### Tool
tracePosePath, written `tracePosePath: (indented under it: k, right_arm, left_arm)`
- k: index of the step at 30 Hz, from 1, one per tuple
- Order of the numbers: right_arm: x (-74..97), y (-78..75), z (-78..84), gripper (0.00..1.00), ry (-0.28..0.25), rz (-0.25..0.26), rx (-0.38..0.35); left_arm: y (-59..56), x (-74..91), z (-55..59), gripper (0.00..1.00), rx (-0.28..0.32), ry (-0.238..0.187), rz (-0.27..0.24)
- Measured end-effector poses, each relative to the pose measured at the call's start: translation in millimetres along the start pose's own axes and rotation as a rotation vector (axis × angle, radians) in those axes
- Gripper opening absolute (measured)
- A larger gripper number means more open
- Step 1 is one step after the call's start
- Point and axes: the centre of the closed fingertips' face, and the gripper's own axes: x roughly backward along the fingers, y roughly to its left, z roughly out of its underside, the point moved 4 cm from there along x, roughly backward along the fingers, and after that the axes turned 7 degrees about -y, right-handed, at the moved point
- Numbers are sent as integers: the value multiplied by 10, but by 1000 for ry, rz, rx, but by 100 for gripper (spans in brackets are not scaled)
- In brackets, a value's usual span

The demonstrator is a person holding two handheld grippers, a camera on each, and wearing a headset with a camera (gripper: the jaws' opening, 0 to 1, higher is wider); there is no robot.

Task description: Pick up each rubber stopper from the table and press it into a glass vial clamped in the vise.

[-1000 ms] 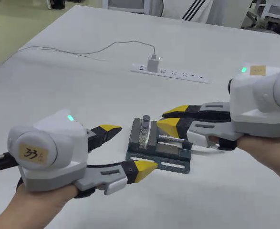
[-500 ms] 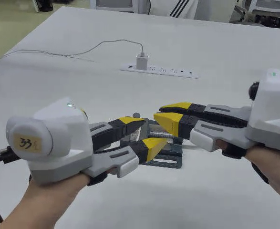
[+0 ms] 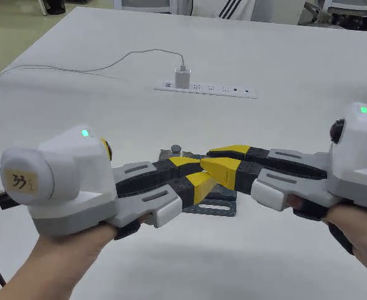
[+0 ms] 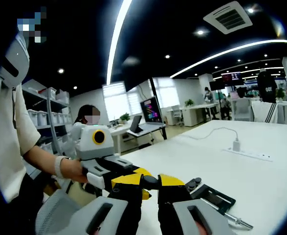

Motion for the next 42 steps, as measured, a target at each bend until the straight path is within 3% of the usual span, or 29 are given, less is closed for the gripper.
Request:
tracePosePath:
  k: [16,42]
  right_arm:
    - [48,116,25,6,5,-102,-81]
    - [123,205,96,9,47,-162,-80]
  left_arm:
    - [-134,90,22,4,72,-9,84]
    - [-186,120,91,3,21,31,130]
